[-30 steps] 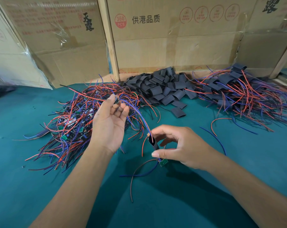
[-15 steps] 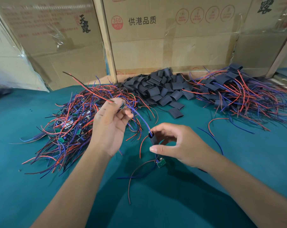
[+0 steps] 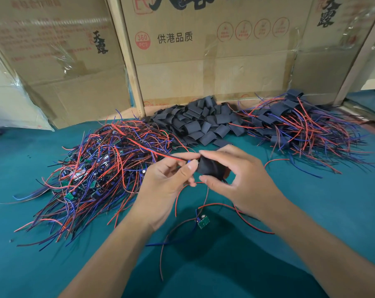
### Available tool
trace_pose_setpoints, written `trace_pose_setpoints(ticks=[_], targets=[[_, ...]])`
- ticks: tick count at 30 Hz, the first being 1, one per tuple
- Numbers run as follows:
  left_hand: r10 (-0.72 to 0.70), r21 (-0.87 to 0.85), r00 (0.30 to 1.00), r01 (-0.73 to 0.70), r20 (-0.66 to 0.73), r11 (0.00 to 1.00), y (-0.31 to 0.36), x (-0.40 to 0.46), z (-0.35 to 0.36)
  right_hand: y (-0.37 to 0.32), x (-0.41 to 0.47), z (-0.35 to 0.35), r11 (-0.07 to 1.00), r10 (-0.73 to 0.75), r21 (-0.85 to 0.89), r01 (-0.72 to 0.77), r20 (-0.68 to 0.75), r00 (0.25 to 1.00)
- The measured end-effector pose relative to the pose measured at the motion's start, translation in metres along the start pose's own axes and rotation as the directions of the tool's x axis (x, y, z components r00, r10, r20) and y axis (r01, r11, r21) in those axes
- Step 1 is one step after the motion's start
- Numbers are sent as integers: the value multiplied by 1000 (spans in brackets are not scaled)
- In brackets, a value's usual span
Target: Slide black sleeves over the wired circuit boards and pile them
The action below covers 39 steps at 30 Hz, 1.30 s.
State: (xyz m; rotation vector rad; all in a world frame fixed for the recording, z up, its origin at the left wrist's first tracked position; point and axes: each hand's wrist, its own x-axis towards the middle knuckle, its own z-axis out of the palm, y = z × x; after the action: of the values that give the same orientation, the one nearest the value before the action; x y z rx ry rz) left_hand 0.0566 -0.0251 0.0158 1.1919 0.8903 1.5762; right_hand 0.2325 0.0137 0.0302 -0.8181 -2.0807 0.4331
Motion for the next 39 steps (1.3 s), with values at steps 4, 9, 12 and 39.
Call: trace_pose_setpoints(ticks=[4,9,12,39], targets=[[-82,-72,997,83,11,994,1,0,-1,5,1,-7,998,-18,-58,20,32,999],[-63,-11,998,63,-7,998,0,0,-3,9,2,-9,984,-115,-128,122,60,991],[-81,-2,996,81,-24,997,-2,1,-2,9,1,-7,974,-151,-161,161,74,986],[-83,25,996,84,-17,996,-7,1,-6,8,3,-17,694,322,475,-540,466,824]])
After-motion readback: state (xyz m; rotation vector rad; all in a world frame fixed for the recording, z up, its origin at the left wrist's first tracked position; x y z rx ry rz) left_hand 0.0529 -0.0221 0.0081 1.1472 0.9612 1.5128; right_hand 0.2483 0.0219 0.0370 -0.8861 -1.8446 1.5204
